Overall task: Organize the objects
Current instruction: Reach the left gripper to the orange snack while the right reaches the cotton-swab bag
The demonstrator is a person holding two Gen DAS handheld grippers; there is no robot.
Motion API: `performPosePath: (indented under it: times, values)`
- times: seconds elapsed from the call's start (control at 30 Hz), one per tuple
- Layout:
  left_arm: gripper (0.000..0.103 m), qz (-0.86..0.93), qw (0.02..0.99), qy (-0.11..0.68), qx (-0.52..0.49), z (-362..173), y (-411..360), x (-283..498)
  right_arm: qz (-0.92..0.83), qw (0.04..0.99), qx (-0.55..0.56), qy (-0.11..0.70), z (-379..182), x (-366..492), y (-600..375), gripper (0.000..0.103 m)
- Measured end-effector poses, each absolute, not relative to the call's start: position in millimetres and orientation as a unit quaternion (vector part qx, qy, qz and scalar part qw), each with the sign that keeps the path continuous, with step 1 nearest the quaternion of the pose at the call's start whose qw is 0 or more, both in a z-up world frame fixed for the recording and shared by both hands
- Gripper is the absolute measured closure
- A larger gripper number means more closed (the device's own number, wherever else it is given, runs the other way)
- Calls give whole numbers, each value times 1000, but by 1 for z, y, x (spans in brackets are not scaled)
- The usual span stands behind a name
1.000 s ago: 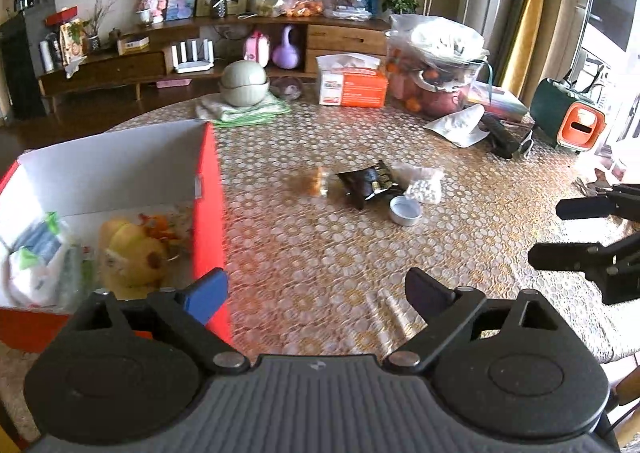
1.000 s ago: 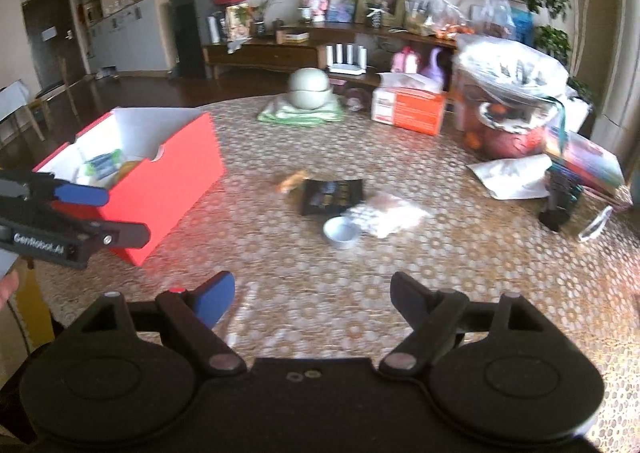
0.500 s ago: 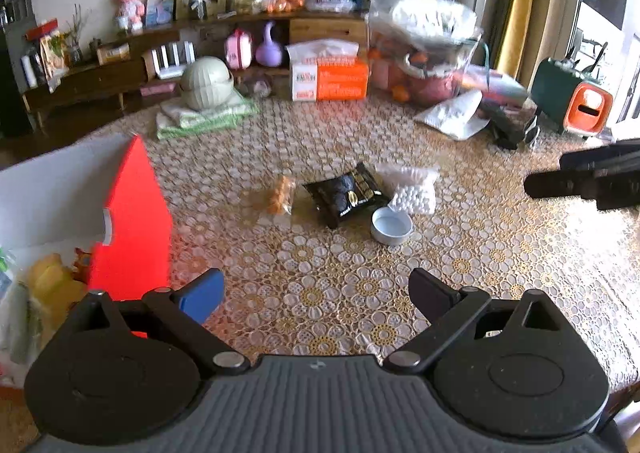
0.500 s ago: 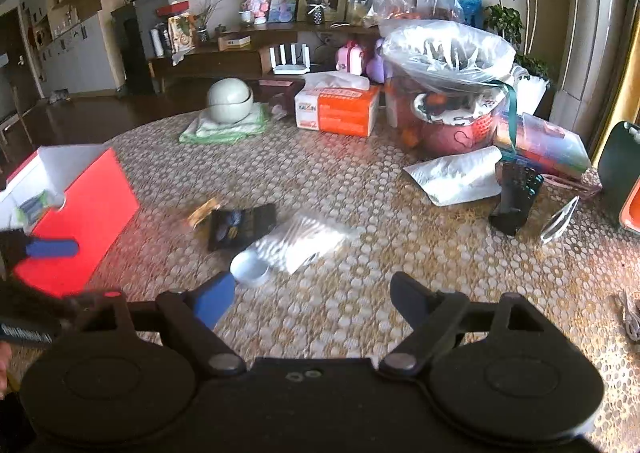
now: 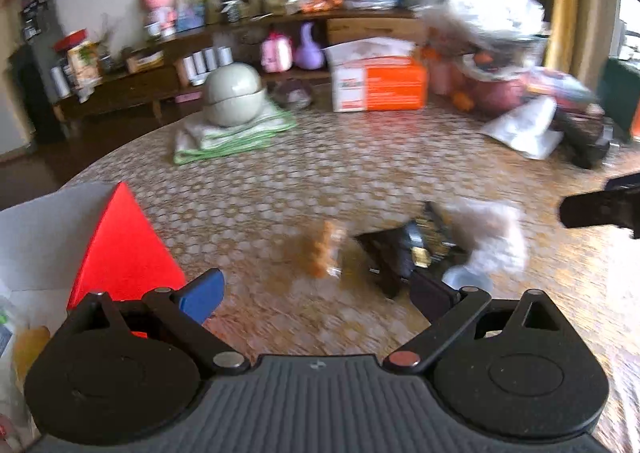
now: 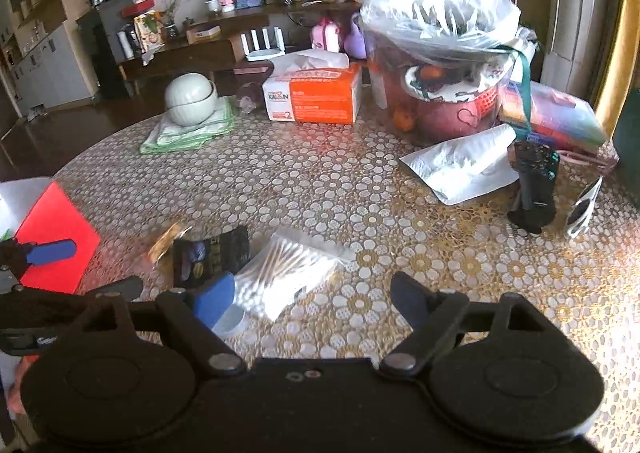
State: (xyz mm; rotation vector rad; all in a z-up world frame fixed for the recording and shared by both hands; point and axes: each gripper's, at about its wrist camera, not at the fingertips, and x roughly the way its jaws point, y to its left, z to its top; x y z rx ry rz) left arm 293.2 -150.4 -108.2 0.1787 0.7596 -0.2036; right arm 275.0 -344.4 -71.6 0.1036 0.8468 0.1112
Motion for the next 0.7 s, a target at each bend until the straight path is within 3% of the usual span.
performPosePath:
  times: [0.7]
  values:
    - [6,-74,914,389,87,-153,-150,343,21,887,65,456,-122,334,-323,18]
